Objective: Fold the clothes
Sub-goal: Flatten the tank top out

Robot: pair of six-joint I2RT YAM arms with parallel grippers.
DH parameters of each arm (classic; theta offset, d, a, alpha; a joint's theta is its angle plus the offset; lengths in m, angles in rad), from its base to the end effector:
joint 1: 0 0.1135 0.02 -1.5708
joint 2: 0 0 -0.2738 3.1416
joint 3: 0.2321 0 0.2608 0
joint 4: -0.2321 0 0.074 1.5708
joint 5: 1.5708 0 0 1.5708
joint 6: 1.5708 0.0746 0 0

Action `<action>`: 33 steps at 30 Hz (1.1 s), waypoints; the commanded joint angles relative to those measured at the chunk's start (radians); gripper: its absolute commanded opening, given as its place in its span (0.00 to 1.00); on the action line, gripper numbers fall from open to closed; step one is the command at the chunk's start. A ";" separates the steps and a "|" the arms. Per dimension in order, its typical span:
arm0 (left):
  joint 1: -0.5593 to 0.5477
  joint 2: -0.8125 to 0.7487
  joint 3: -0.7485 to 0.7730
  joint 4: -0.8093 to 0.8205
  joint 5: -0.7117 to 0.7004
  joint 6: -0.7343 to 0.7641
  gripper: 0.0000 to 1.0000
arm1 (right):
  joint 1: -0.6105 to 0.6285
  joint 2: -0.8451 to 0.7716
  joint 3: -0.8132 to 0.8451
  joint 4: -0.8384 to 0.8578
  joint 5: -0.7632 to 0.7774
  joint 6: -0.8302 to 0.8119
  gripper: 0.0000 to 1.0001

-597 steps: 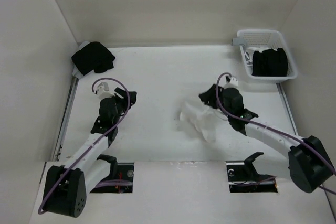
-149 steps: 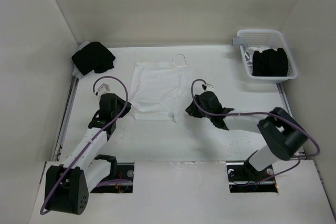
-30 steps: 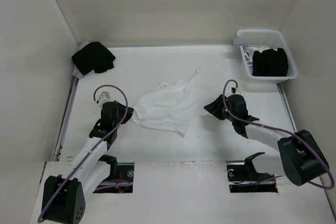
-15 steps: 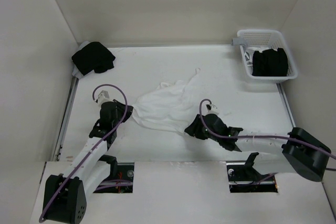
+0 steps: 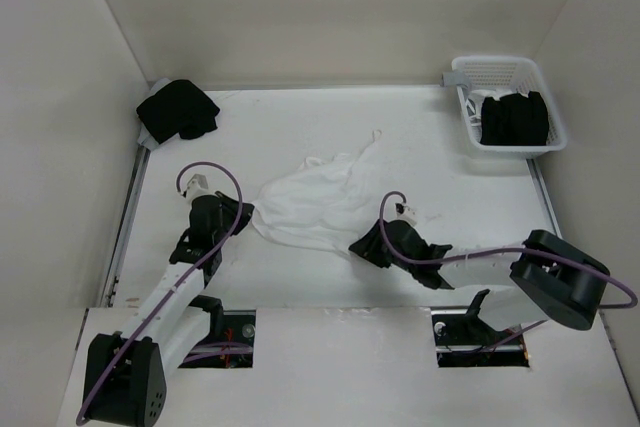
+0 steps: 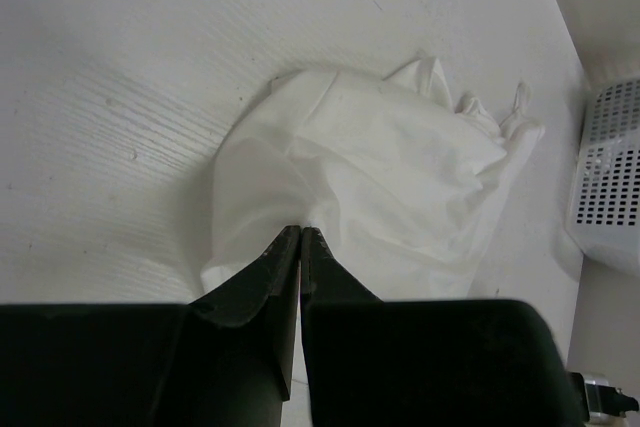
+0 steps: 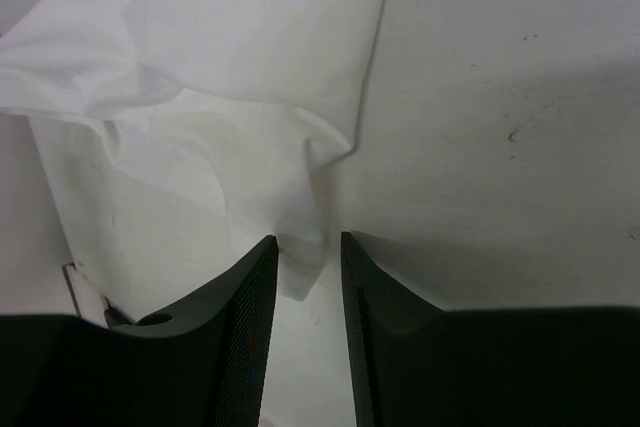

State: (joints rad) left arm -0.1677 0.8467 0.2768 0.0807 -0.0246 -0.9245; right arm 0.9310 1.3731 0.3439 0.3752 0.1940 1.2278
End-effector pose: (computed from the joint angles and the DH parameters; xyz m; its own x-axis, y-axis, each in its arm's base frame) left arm 0.2131 -0.0342 0.1624 -0.3952 -0.7425 -0.5408 -0.2823 0.6584 -0.6977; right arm 0.1699 0.2042 0.1059 -0.7774 0.5032 -0.3774 0.1081 0.6979 0.7080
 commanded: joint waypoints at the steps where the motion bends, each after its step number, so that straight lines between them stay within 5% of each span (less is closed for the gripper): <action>1: 0.007 -0.015 -0.007 0.047 0.012 0.013 0.02 | 0.016 -0.019 -0.019 0.033 -0.001 0.056 0.37; 10: 0.009 -0.011 -0.010 0.050 0.012 0.009 0.02 | 0.035 -0.009 -0.034 0.054 -0.021 0.099 0.27; 19: 0.009 -0.046 0.004 0.021 0.015 0.006 0.02 | 0.044 -0.069 -0.028 0.062 0.044 0.055 0.01; 27: -0.011 -0.224 0.289 -0.202 0.011 -0.005 0.02 | 0.039 -0.699 0.197 -0.514 0.189 -0.223 0.00; 33: -0.017 -0.276 0.525 -0.283 0.005 -0.017 0.02 | 0.010 -0.824 0.521 -0.758 0.255 -0.410 0.00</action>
State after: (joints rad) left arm -0.1783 0.5961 0.7052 -0.1593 -0.0151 -0.9310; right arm 0.9512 0.5632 0.7551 -0.1944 0.3767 0.9596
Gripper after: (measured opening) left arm 0.021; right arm 0.005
